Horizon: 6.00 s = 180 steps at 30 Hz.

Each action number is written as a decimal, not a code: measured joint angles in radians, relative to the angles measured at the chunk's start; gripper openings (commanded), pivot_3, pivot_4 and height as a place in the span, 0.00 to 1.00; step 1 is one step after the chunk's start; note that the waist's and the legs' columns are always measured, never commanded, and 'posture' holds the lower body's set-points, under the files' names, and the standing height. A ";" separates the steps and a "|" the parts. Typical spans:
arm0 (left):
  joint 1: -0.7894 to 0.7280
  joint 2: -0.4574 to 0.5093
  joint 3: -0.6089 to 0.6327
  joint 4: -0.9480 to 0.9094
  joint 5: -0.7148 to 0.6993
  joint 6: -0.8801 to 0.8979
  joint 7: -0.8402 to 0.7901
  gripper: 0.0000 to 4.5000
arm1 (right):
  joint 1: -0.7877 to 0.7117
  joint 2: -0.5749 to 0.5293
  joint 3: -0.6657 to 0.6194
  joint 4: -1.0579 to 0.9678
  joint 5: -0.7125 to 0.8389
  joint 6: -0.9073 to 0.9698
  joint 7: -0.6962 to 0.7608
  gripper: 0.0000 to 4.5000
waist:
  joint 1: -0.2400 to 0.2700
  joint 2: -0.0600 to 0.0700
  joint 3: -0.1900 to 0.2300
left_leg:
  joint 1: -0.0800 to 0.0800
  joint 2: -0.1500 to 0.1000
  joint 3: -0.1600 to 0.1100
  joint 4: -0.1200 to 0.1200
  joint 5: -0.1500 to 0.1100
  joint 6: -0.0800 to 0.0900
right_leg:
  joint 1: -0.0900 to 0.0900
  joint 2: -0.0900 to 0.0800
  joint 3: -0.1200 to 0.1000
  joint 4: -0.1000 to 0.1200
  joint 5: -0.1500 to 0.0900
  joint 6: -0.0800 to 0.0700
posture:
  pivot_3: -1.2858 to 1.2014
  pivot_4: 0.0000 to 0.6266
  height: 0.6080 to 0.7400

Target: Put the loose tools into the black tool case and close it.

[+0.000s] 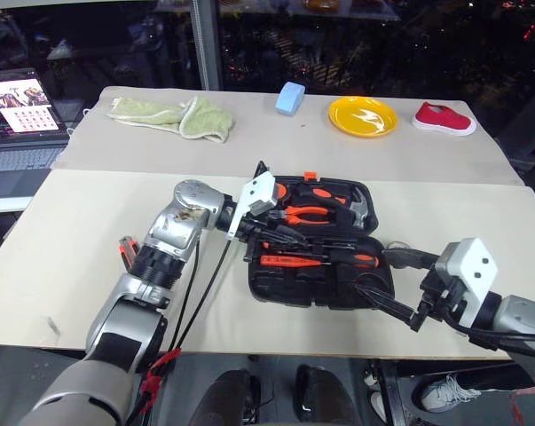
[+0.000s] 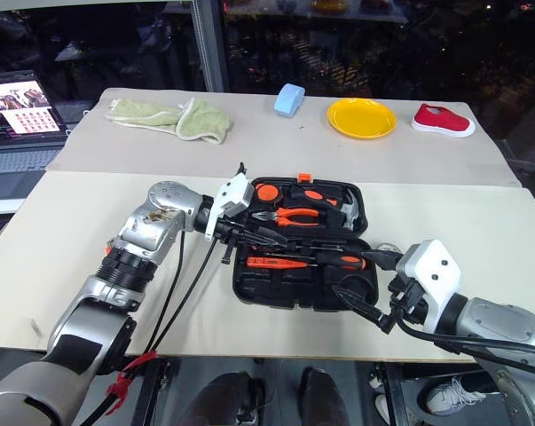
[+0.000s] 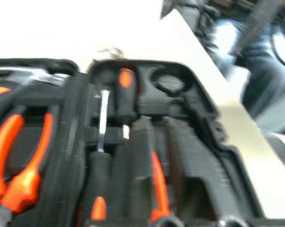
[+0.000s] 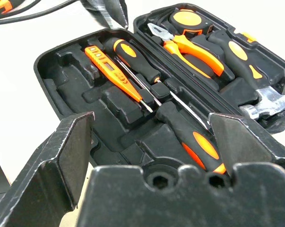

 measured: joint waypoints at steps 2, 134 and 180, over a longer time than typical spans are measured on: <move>0.002 -0.004 -0.003 0.017 0.006 -0.007 0.006 0.01 | -0.002 0.000 0.000 0.000 0.001 0.001 -0.002 1.00 | 0.001 0.000 0.000 | 0.000 0.000 0.000 0.000 0.000 0.000 | 0.000 0.000 0.000 0.000 0.000 0.000 | 0.52 0.24 0.94; -0.057 0.027 -0.077 0.101 0.141 -0.206 0.007 0.01 | -0.063 0.026 0.025 0.021 0.060 0.027 -0.063 1.00 | 0.000 0.004 -0.008 | 0.000 0.000 0.000 -0.005 -0.001 0.004 | -0.001 -0.001 0.000 -0.003 0.000 0.000 | 0.52 0.24 0.94; -0.060 0.014 -0.042 0.104 0.087 -0.227 -0.032 0.01 | -0.054 0.075 0.030 0.021 0.060 0.027 -0.102 1.00 | -0.001 0.004 -0.008 | 0.000 0.000 0.001 -0.003 0.002 0.010 | -0.001 0.000 0.000 -0.002 0.000 0.000 | 0.52 0.24 0.94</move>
